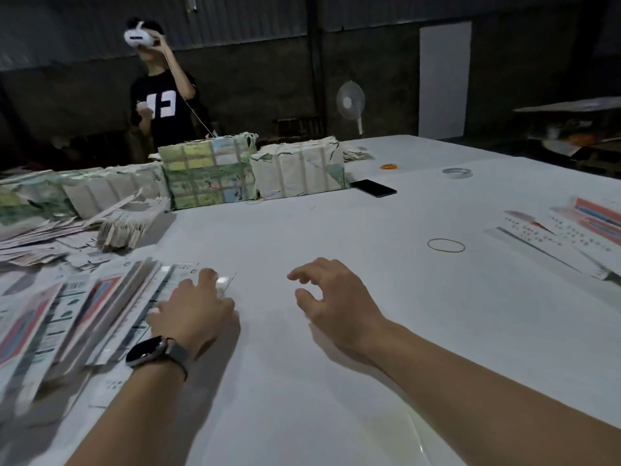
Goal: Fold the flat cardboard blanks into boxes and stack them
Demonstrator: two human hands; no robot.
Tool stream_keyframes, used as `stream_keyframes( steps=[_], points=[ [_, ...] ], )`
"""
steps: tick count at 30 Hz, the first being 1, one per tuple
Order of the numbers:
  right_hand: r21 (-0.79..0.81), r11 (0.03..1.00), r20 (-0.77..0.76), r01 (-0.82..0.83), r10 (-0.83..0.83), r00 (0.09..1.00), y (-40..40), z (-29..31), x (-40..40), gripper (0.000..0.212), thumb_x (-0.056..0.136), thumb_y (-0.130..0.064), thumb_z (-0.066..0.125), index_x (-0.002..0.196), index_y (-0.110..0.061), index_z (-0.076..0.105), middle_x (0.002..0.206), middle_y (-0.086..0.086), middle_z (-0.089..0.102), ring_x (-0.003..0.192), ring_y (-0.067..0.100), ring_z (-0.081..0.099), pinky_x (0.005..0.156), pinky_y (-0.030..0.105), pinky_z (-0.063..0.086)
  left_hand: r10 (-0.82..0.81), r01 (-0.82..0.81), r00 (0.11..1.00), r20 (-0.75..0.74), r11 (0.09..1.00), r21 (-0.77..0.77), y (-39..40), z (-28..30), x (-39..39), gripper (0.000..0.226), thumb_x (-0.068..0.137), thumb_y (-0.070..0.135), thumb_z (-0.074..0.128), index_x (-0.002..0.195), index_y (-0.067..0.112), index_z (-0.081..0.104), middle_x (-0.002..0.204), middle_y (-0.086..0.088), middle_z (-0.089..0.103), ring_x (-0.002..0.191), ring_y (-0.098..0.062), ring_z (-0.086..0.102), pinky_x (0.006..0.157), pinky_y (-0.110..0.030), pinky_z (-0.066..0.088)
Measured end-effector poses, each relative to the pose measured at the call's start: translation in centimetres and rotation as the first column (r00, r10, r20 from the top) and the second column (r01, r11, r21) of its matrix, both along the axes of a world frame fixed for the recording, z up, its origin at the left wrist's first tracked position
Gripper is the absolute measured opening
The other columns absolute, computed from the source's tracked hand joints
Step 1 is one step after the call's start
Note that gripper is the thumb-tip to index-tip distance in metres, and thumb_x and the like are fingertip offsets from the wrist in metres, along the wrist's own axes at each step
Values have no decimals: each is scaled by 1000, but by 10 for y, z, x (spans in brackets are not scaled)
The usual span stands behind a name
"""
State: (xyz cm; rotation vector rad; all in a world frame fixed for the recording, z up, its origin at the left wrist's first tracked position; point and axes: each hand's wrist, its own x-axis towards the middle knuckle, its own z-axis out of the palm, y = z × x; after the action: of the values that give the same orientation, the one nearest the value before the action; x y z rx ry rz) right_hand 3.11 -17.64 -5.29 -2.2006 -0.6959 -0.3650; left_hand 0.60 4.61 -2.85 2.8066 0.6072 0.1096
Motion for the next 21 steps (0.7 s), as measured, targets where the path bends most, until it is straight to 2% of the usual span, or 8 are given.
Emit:
stream_keyframes(
  steps=[3,7,10,13,15,16,18,21],
  points=[
    [29,1000,-19,3,-3,1000,-2,-2,0,26,94,-24,57,117,-30,67,99,-21,54,101,0,45,86,19,35,-22,19,998,67,999,38,1,1,1,56,94,31,54,145,23,34,138,-14,50,120,-38,55,100,-50,46],
    [62,998,-20,0,1,1000,-3,-2,0,24,94,-24,57,115,-30,67,100,-19,57,102,3,49,88,19,38,-39,31,989,139,998,59,-2,5,-4,34,96,24,54,129,17,49,105,-12,63,94,-32,57,82,-41,51],
    [87,996,-23,-9,11,1000,-1,-3,0,24,95,-25,57,117,-31,66,102,-19,58,101,2,50,90,21,40,-61,46,958,281,997,61,-12,18,-8,38,96,14,50,134,17,51,119,-19,67,104,-38,61,77,-39,46],
    [226,974,-102,-28,52,993,0,-2,-2,29,95,-33,57,124,-35,61,101,-17,62,97,3,55,89,23,44,-108,194,728,677,980,-53,-33,35,-13,46,96,11,49,141,20,50,122,-9,71,93,-26,70,70,-35,52],
    [360,932,-175,-34,104,979,-1,2,-2,38,92,-44,55,130,-39,57,100,-16,62,94,2,57,84,20,45,-62,460,527,848,860,-222,-54,41,-20,45,96,12,47,139,23,49,107,11,73,80,-7,71,58,-19,54],
    [412,911,-207,-28,123,971,-1,4,-1,44,90,-48,53,133,-40,54,101,-15,63,94,1,58,83,18,45,-9,574,503,864,750,-327,-65,40,-22,43,97,10,46,136,28,50,99,13,73,82,-7,72,57,-18,55],
    [498,867,-245,-25,168,955,-2,9,0,45,95,-47,52,138,-39,50,102,-11,65,96,5,62,86,26,51,73,659,586,807,537,-527,-83,31,-23,42,100,6,45,123,39,55,98,9,73,87,-14,73,61,-23,58],
    [576,816,-259,-40,229,938,-3,11,-2,38,102,-37,50,140,-36,49,106,-2,70,98,20,70,88,44,57,111,598,745,658,328,-732,-102,12,-20,40,102,4,44,119,39,55,102,2,77,88,-21,75,68,-35,60]
  ],
)
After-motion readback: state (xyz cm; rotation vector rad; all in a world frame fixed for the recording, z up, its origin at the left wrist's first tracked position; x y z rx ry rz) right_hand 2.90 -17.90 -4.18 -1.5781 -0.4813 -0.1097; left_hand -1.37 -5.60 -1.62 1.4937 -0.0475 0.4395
